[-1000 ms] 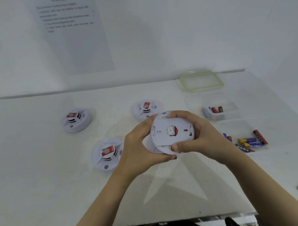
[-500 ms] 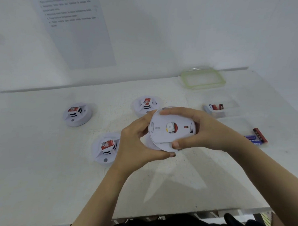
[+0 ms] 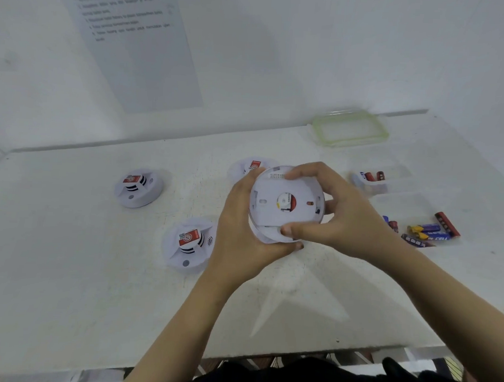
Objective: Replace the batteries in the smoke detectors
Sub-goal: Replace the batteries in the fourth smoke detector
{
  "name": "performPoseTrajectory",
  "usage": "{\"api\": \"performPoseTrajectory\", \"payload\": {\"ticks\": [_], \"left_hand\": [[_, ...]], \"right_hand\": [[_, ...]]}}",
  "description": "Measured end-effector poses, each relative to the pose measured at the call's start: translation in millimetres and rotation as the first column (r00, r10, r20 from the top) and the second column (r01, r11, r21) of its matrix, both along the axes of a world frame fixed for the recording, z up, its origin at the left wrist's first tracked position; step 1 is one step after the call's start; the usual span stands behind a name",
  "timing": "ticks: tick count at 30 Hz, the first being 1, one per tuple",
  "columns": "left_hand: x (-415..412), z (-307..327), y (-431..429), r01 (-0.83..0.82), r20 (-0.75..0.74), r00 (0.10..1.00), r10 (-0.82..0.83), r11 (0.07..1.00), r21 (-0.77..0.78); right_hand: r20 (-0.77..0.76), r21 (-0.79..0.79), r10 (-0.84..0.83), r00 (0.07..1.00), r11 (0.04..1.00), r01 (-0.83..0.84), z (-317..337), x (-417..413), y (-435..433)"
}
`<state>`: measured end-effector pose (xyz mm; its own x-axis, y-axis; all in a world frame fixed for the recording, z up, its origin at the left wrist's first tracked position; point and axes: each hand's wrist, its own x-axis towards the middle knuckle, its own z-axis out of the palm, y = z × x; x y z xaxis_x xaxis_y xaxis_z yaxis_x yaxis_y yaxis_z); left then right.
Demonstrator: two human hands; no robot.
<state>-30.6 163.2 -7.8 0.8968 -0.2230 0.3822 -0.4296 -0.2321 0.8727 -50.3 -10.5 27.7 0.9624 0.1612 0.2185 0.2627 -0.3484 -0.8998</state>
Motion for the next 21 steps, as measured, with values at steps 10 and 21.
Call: {"api": "performPoseTrajectory", "payload": {"ticks": [10,21], "left_hand": [[0.5,3.7,11.5,-0.007,0.067,0.998,0.001,0.997,0.080],[5.4,-0.8,16.1,0.087,0.047,0.995,-0.093,0.989,0.121]], "right_hand": [[-0.079,-0.228,0.123,0.989,0.964,-0.138,19.5,1.1,-8.6],[-0.107,-0.335,0.175,0.979,0.920,-0.201,9.9,12.4,-7.7]]}}
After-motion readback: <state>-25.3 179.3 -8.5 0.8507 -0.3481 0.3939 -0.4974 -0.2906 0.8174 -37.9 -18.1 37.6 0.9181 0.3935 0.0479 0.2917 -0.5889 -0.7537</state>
